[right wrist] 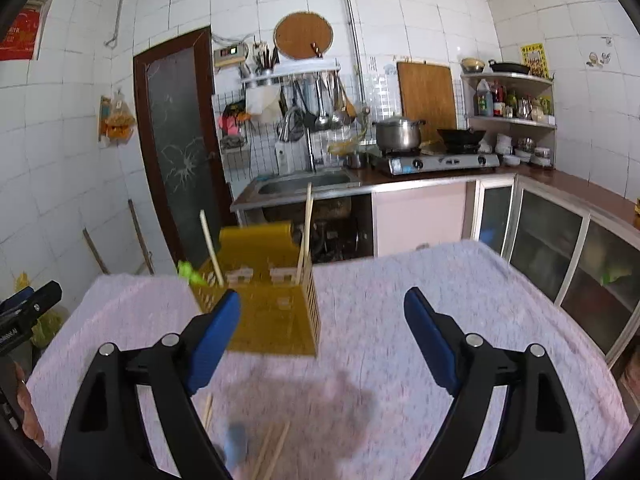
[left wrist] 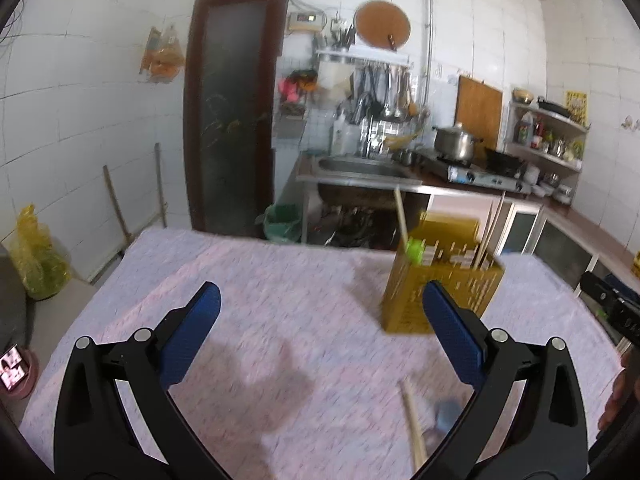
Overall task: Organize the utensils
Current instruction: 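Withdraw both open tools back toward the remaining utensils, then close the right tool on a loose wooden chopstick, then grasp another wooden chopstick with the left tool while the right tool lifts its chopstick, then carry both held chopsticks up and over the yellow holder, then lower both chopsticks into the holder and open both tools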
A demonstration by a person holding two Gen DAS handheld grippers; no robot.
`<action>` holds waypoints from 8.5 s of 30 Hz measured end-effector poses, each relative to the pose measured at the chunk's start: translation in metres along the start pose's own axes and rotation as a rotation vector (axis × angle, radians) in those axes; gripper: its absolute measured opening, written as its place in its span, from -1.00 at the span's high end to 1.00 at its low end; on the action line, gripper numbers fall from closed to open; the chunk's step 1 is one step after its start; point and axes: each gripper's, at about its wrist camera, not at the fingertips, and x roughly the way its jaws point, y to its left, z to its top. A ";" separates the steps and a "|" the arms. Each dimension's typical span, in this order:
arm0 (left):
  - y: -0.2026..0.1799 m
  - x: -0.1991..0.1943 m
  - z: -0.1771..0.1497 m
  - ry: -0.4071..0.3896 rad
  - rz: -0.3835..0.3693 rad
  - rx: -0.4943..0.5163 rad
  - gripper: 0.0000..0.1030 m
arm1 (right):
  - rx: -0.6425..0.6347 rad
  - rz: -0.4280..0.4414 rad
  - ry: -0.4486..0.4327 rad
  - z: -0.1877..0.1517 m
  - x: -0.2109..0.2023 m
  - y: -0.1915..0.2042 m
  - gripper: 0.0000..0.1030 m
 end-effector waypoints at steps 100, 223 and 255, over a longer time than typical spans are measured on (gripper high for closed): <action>-0.094 0.110 -0.107 0.417 -0.107 0.114 0.88 | 0.004 -0.034 0.397 -0.112 0.080 -0.015 0.88; -0.027 -0.008 0.015 -0.065 -0.101 0.002 0.91 | 0.004 0.091 -0.156 0.006 -0.023 -0.003 0.88; -0.113 0.171 0.092 -0.110 -0.165 -0.004 0.90 | -0.065 0.095 -0.146 0.090 0.127 0.024 0.88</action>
